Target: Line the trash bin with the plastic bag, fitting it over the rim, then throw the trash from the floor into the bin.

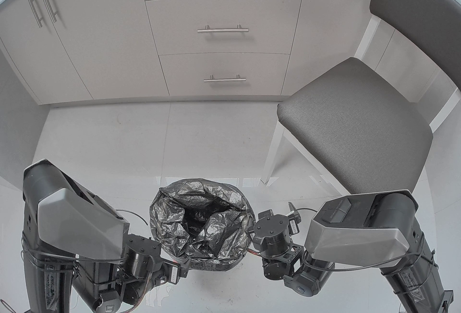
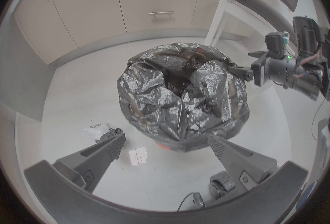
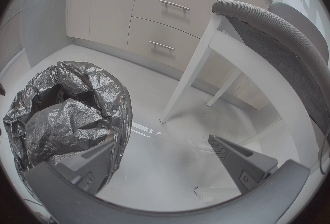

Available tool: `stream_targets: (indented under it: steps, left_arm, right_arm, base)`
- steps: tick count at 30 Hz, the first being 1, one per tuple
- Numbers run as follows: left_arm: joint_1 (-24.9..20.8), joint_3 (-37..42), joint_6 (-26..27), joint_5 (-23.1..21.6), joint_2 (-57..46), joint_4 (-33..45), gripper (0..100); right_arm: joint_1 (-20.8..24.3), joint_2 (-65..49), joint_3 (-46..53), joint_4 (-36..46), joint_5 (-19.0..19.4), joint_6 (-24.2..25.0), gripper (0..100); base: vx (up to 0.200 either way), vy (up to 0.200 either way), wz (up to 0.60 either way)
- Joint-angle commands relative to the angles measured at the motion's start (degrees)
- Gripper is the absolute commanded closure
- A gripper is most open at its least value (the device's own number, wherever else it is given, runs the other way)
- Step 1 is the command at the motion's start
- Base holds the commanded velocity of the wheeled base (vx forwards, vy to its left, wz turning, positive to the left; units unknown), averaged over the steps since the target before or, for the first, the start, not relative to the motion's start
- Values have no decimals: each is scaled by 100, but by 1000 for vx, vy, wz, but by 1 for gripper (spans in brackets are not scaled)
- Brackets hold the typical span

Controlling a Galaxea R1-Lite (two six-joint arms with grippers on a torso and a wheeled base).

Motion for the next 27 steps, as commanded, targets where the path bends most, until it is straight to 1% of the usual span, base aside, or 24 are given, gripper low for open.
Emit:
stream_targets:
  steps: [1, 7, 10, 13, 22, 27]
  left_arm:
    - [26, -408, 16, 28, 294, -6, 0]
    - [220, -1050, 69, 45, 549, 3, 0]
    - [334, -1190, 148, 45, 619, 3, 0]
    - [422, -1243, 332, 37, 751, 3, 0]
    - [413, -1296, 359, 28, 848, 3, 0]
    - [387, -1093, 376, 28, 813, 3, 0]
  right_arm:
    - [2, -12, 9, -10, 0, -2, 0]
    - [2, -12, 9, -10, 0, 7, 0]
    - [2, -12, 17, -10, 0, -2, 0]
    - [2, -12, 9, -10, 0, -2, 0]
    - [-6, -12, 0, -10, 0, 7, 0]
    - [-6, -4, 0, -45, 0, 7, 0]
  base:
    - [0, 0, 0]
    - [0, 0, 0]
    - [0, 0, 0]
    - [0, 0, 0]
    - [0, 0, 0]
    - [0, 0, 0]
